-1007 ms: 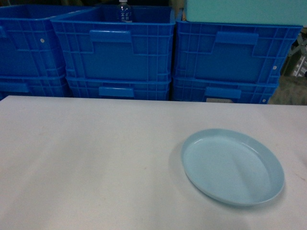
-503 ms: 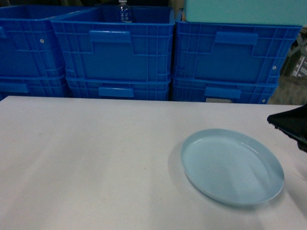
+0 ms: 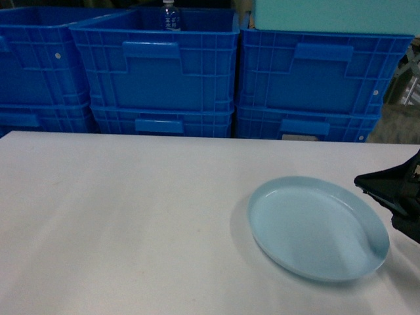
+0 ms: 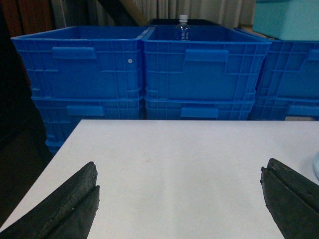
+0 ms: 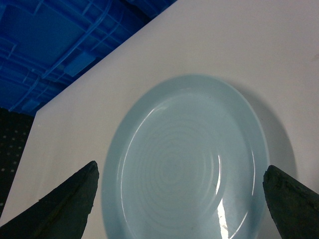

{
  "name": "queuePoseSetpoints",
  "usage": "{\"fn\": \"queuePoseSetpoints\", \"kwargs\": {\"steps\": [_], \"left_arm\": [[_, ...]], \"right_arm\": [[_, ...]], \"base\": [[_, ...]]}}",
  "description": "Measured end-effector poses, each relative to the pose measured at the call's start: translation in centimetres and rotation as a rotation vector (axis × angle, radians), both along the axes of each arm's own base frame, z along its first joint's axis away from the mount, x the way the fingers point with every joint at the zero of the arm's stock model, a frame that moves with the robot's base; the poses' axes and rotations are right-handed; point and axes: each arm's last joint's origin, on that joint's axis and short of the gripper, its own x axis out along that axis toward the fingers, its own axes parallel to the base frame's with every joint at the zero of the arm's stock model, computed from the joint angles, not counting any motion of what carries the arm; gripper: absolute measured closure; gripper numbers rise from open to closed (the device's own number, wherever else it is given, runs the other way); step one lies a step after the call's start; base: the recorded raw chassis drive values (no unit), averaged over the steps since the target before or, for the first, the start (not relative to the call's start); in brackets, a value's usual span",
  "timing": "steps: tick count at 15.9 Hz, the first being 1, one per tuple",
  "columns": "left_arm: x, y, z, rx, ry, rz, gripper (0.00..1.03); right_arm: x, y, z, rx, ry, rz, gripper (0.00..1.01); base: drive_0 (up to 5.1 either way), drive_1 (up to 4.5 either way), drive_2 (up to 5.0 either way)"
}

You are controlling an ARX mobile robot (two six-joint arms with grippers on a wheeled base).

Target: Place blue tray on left shelf second layer neatly

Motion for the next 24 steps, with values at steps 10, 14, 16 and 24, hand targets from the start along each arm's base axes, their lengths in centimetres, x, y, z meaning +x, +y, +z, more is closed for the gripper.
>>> {"fn": "queuePoseSetpoints", "kwargs": {"steps": [10,14,16,24], "left_arm": [[0.0,0.0,0.0,0.0,0.0,0.0,0.05],[0.0,0.0,0.0,0.0,0.0,0.0,0.05],[0.0,0.0,0.0,0.0,0.0,0.0,0.05],[0.0,0.0,0.0,0.0,0.0,0.0,0.05]], "right_arm": [[-0.4,-0.2,-0.8,-0.038,0.064,-0.01,0.03],[-0.5,-0.3,-1.2,-0.039,0.079,-0.009,0.03],[-0.5,-0.2,-1.3,-0.038,0.087,-0.008,0.03],[-1.0,0.7,-1.5,-0.04,0.12,0.001,0.03]], "base": [[0.0,0.0,0.0],[0.0,0.0,0.0],[0.0,0.0,0.0],[0.0,0.0,0.0]]}}
